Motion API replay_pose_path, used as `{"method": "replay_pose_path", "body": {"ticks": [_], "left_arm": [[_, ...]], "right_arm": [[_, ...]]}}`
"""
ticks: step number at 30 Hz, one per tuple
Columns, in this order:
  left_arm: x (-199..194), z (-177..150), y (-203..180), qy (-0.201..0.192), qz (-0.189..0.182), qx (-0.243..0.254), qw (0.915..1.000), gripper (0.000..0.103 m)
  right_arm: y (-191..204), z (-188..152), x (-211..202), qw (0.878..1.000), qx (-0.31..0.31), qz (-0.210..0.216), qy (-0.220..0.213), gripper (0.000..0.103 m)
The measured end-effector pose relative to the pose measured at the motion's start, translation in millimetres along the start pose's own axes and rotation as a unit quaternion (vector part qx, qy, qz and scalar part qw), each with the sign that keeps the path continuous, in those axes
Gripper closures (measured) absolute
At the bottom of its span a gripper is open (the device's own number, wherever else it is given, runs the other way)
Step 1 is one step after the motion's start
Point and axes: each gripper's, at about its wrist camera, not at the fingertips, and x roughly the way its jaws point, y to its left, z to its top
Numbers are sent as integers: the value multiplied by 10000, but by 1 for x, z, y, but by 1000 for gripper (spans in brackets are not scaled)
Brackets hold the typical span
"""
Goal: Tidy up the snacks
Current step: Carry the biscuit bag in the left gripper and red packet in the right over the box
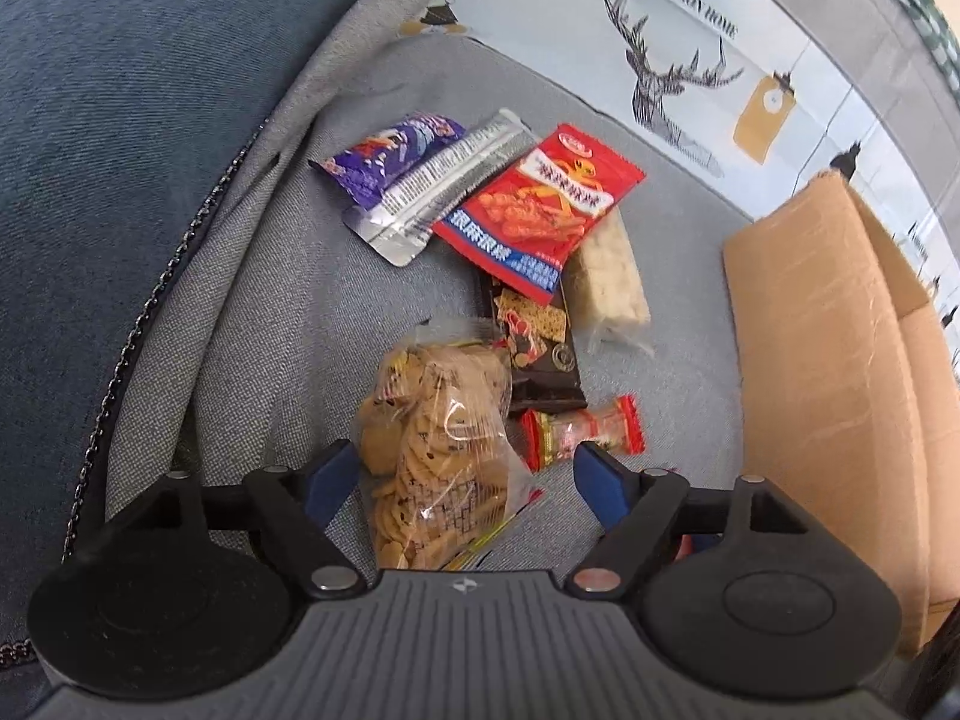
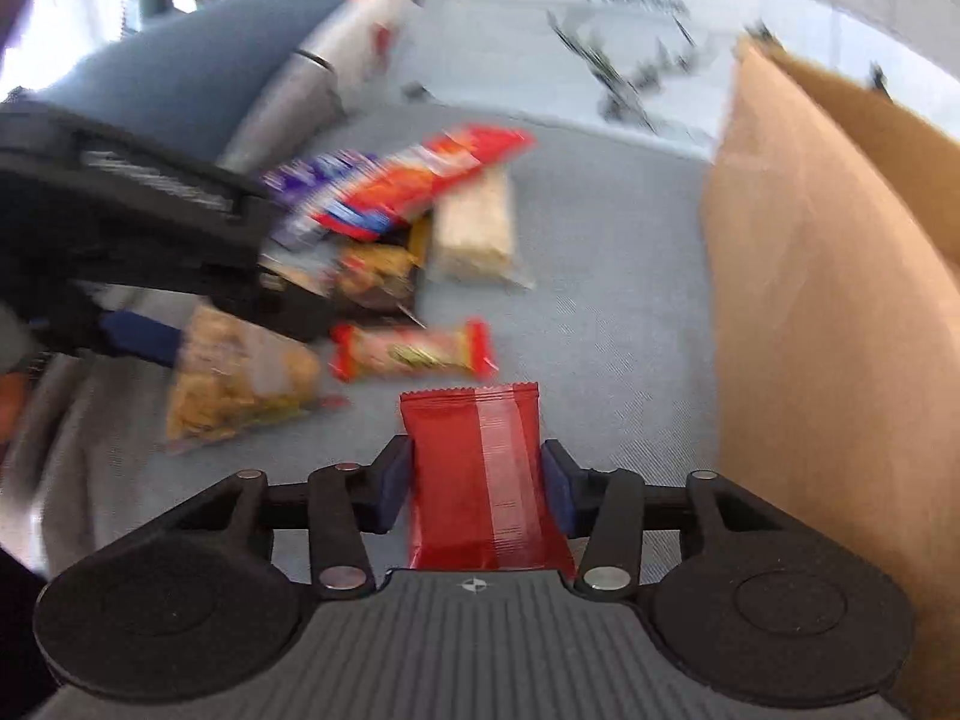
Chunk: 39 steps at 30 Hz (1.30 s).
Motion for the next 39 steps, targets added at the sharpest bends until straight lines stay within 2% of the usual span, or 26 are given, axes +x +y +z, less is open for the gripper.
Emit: {"method": "replay_pose_path", "body": {"ticks": [3, 8, 12, 14, 16, 20, 29, 39], "left_arm": [[3, -1, -4, 56, 84, 117, 9999, 19], [6, -2, -6, 128, 137, 220, 9996, 19], [7, -2, -6, 129, 174, 267, 9994, 20], [7, -2, -6, 108, 218, 300, 9993, 23], [6, -3, -7, 75, 261, 343, 9990, 34], [4, -4, -8, -11, 293, 425, 9987, 40], [-13, -9, -14, -489, 299, 631, 9964, 42], [-48, -14, -12, -1205, -75, 483, 9915, 42]], "right_arm": [[0, 0, -2, 10000, -31, -20, 19, 47], [3, -2, -3, 9998, -194, -56, 26, 47], [2, -2, -3, 9997, -250, 12, -5, 58], [4, -2, -4, 9995, -302, 33, -40, 59], [4, -2, -5, 9995, -307, 52, -85, 59], [4, -1, -11, 9992, -295, 60, -255, 59], [2, 2, -26, 9976, -293, 50, -625, 59], [-7, 2, -64, 9919, -235, 102, -1247, 59]]}}
